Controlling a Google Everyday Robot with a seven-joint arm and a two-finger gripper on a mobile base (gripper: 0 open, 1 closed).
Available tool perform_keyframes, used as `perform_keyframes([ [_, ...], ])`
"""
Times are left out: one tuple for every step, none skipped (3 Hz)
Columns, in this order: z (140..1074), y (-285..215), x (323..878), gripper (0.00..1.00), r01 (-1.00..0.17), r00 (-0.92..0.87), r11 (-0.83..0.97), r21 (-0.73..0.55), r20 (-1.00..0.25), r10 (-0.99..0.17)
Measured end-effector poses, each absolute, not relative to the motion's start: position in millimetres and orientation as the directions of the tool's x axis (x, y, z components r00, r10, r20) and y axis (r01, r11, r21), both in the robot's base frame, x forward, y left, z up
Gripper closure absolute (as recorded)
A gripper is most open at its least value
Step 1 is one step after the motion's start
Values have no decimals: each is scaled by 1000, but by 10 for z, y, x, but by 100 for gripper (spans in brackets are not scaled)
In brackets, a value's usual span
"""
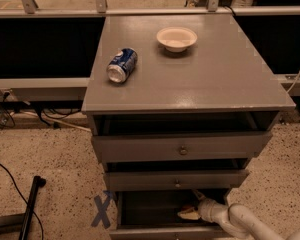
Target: Place apple into bottom drawer
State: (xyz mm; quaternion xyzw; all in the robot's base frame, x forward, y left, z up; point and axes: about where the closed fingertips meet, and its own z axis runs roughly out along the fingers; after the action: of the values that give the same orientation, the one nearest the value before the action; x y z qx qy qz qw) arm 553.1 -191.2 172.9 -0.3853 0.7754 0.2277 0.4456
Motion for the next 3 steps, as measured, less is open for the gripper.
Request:
perform_keyframes([
  [1738,-1904,5532,19,-802,-305,598,11,-868,-393],
  [1887,-1892,5539,20,-802,-291,598,13,-882,-371],
  [2195,-1907,5455,19,-805,-265,593,19,-906,-331],
])
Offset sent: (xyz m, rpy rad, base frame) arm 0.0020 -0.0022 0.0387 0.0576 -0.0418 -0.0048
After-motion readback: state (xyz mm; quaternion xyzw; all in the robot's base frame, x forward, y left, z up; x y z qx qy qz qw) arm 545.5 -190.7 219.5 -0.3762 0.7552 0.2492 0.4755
